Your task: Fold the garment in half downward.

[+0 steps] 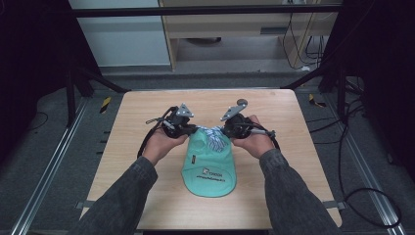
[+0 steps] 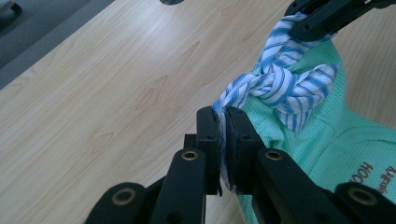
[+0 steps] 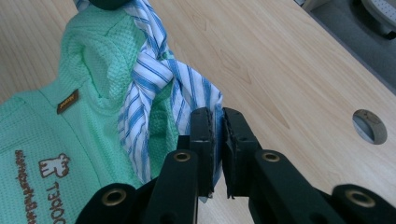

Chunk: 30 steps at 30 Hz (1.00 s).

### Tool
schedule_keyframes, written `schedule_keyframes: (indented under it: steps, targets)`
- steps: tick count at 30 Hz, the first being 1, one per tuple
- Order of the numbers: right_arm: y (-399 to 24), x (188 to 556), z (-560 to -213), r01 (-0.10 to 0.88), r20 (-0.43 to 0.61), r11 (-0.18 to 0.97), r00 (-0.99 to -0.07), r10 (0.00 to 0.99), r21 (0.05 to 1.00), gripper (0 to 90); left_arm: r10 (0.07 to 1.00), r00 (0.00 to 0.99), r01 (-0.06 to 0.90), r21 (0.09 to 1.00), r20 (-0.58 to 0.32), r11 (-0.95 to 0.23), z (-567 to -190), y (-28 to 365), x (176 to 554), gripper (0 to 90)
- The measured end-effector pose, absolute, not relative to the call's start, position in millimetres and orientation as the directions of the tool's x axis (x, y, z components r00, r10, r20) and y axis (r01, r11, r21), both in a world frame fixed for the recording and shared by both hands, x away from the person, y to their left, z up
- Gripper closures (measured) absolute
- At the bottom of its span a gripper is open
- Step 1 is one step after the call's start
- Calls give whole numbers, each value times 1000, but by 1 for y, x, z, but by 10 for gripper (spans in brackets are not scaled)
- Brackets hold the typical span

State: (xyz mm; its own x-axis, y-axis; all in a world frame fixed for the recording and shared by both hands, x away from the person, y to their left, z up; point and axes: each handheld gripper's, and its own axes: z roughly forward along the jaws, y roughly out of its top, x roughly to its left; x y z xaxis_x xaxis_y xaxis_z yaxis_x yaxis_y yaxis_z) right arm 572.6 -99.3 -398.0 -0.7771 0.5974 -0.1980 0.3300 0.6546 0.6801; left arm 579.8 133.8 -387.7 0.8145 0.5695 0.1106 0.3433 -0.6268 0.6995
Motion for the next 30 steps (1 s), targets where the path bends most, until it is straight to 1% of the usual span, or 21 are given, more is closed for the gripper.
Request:
schedule_keyframes:
  steps: [30]
  targets:
    - [-89,579,-386,282,-255,672,-772,583,685,834,581,803,330,711,134,-621,-378,144,585,848]
